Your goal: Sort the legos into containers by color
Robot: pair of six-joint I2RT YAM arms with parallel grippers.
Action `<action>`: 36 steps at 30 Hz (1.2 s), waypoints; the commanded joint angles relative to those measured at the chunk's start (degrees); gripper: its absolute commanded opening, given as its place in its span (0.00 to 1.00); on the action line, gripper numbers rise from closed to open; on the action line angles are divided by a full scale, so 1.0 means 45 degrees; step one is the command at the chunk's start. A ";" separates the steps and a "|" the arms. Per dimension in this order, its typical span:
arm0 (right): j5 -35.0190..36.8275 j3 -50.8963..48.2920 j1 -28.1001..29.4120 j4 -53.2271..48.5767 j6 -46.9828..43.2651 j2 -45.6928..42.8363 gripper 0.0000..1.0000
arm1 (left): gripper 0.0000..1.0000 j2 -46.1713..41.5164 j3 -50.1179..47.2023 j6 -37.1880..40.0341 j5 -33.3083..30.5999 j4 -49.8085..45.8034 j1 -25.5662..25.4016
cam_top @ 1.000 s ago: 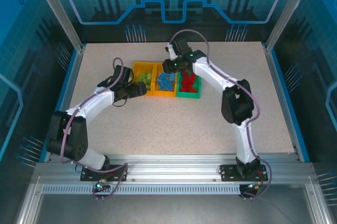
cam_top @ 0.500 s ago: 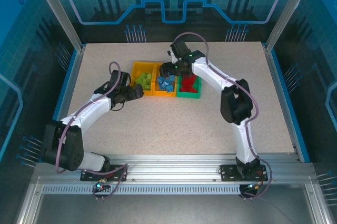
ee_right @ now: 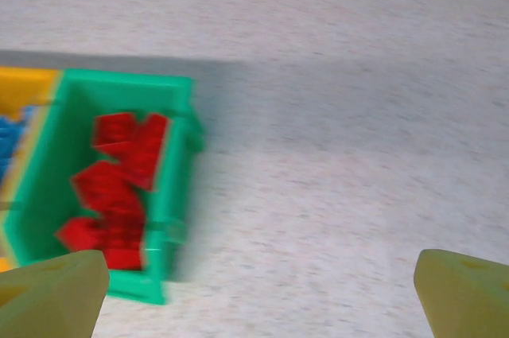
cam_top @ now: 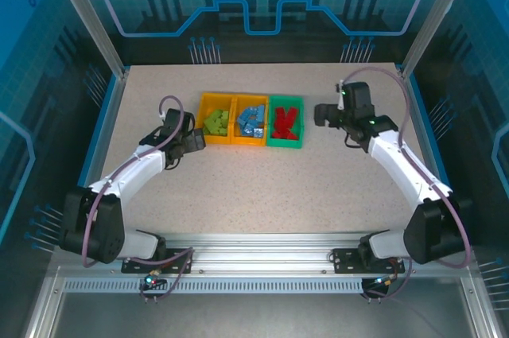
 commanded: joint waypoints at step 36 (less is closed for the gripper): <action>-0.0273 -0.8572 -0.1643 1.5122 -0.2929 0.1988 1.00 | 0.99 0.2292 -0.6270 0.4152 0.2015 1.6371 0.2332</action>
